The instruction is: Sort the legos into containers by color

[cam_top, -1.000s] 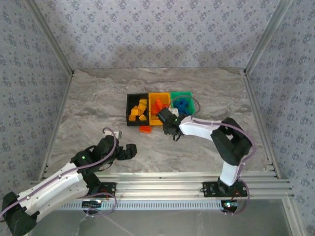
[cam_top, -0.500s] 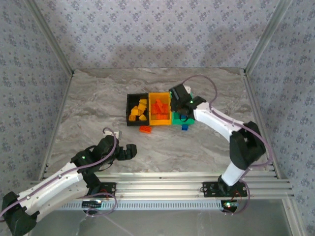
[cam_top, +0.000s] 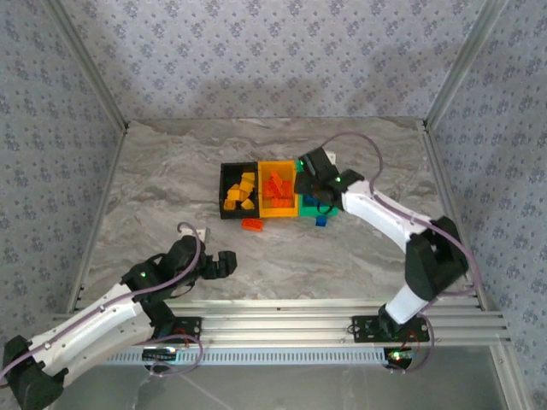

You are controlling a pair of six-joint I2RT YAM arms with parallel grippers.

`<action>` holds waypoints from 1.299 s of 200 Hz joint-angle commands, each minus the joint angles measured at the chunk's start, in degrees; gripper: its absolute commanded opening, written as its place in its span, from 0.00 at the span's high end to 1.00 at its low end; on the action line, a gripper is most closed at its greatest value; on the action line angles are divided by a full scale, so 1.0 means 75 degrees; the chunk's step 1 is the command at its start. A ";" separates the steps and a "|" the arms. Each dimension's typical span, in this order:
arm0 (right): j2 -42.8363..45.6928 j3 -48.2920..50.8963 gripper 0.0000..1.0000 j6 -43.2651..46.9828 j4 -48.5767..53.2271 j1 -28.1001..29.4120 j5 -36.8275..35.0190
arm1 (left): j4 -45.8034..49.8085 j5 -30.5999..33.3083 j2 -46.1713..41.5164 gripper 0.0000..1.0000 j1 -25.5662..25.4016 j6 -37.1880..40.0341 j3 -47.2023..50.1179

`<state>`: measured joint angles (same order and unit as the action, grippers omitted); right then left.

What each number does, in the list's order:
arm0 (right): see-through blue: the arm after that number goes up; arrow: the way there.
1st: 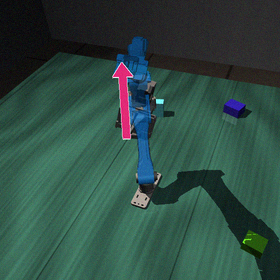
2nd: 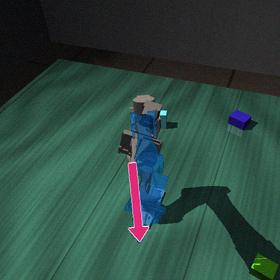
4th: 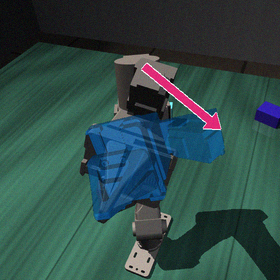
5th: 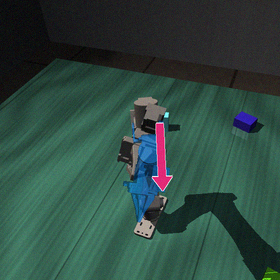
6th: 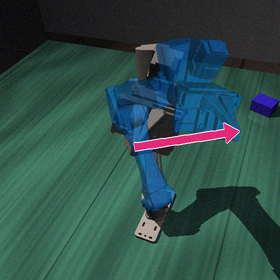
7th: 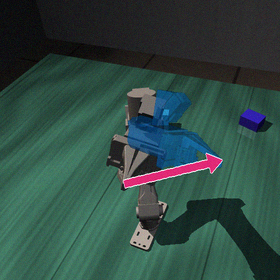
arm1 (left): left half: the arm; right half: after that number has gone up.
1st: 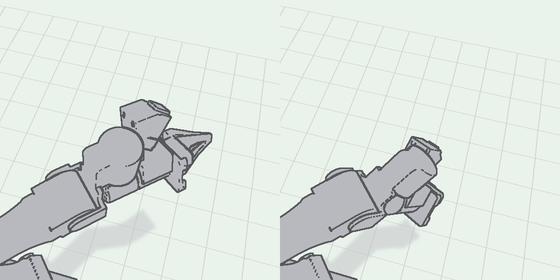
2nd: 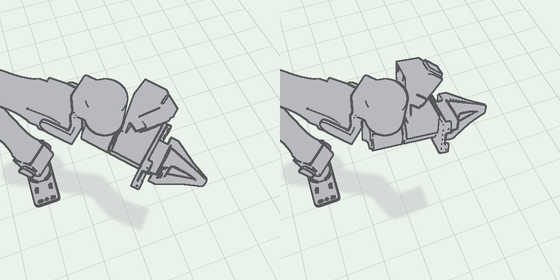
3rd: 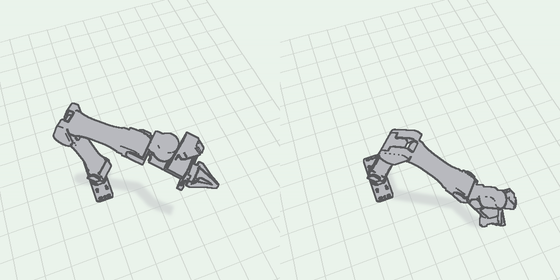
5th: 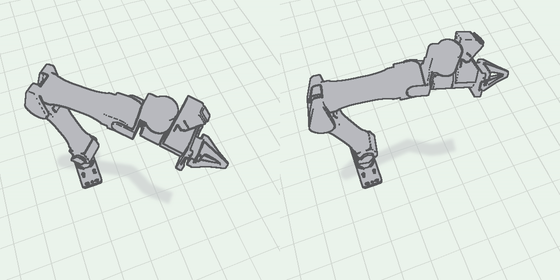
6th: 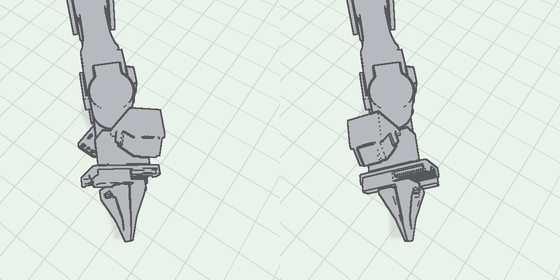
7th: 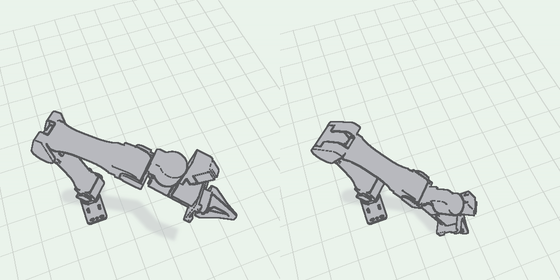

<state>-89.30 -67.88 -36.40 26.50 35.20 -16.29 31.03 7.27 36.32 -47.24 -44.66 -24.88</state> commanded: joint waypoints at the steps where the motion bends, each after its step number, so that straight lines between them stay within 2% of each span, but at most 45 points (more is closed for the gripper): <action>1: 0.0522 0.0994 0.27 -0.0457 0.0017 0.0282 -0.0177 | -0.0159 0.0001 0.0088 0.00 0.0046 0.0014 -0.0070; 54: 0.0505 0.2429 0.26 -0.0812 -0.0568 0.0555 -0.0138 | -0.0293 -0.0063 0.0138 0.00 0.0057 -0.0011 0.0059; 111: -0.0387 0.2540 0.34 -0.0355 -0.1537 0.0062 -0.0070 | -0.0226 -0.0096 0.0071 0.00 0.0063 -0.0042 0.0123; 139: -0.0713 0.2329 0.37 -0.0188 -0.1587 -0.0072 -0.0217 | -0.0245 -0.0078 0.0080 0.00 0.0061 -0.0076 0.0142; 167: -0.1093 0.2099 0.44 -0.0058 -0.1624 -0.0202 -0.0215 | -0.0298 -0.0090 0.0121 0.00 0.0060 -0.0098 0.0175; 212: -0.1341 0.1914 0.63 0.0166 -0.1692 -0.0228 -0.0291 | -0.0301 -0.0111 0.0150 0.00 0.0062 -0.0124 0.0189; 260: -0.0538 0.2207 0.71 0.0350 -0.1311 0.0357 -0.0338 | -0.0293 -0.0062 0.0149 0.00 0.0063 -0.0121 0.0212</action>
<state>-97.89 -52.01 -34.83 14.79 35.07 -17.82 29.78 6.83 37.56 -47.22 -45.15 -23.81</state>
